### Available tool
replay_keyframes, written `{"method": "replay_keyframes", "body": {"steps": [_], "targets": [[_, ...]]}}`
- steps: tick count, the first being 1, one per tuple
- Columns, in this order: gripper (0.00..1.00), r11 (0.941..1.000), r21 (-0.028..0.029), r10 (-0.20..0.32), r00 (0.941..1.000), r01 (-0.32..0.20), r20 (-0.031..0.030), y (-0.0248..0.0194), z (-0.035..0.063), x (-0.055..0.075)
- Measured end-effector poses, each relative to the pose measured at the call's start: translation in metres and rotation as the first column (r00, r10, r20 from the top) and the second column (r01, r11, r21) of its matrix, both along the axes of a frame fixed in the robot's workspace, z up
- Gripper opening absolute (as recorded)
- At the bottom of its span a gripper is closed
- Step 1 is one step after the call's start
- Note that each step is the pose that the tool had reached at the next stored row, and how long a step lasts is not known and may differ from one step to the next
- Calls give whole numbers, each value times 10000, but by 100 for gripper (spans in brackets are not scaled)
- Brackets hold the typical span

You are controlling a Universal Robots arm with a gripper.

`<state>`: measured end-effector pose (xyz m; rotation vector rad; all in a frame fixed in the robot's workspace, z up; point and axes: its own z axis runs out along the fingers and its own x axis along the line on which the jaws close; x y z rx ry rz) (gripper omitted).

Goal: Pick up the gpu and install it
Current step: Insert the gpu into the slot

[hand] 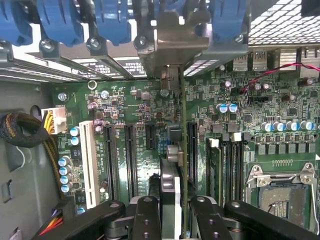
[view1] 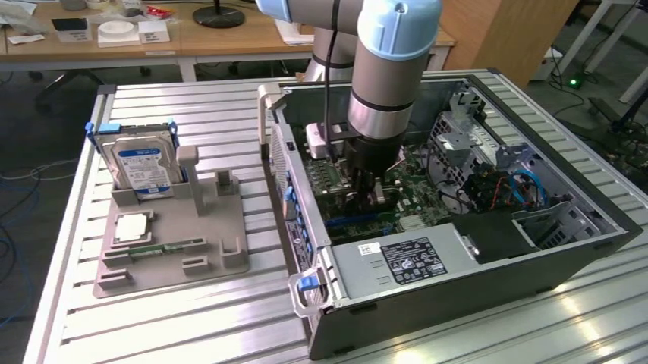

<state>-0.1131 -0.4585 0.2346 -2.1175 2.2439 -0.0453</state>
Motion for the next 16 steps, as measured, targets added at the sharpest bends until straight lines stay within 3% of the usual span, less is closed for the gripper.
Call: {"method": "replay_keyframes", "body": {"steps": [16], "targets": [[28,9999,1,149,9999,-149,0,16,-29,0]]}}
